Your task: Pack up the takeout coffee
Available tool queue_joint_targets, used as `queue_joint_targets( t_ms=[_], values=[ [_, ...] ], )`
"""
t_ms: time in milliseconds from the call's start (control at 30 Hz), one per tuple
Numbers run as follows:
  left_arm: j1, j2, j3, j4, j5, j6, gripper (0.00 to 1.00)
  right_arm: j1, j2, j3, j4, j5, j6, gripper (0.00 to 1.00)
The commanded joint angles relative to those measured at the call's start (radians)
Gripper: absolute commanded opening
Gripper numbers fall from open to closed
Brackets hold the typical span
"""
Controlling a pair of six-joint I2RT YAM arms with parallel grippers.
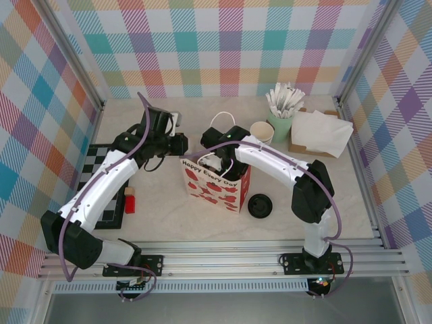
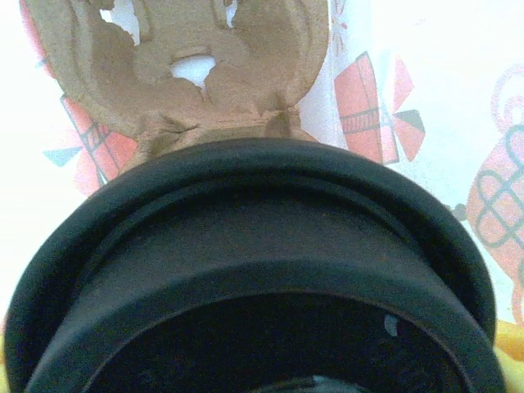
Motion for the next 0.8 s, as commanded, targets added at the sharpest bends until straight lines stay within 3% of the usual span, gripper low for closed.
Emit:
queue_joint_targets(
  t_ms=[0,367,500,767],
  values=[
    [-0.006,-0.028,-0.018,0.010,-0.026,0.003,0.11,-0.005,-0.042,-0.006,-0.002,0.022,-0.001,0.83],
    [-0.005,-0.022,-0.018,0.015,-0.007,0.005,0.09,-0.007,-0.050,-0.030,0.003,-0.066,-0.002,0.85],
    [-0.006,-0.026,-0.025,0.018,0.016,0.004,0.00,-0.008,-0.048,-0.022,-0.002,-0.078,0.000,0.88],
    [-0.005,-0.044,-0.029,0.024,0.005,0.008,0.00,-0.007,-0.053,-0.010,-0.015,-0.111,0.019,0.95]
  ],
)
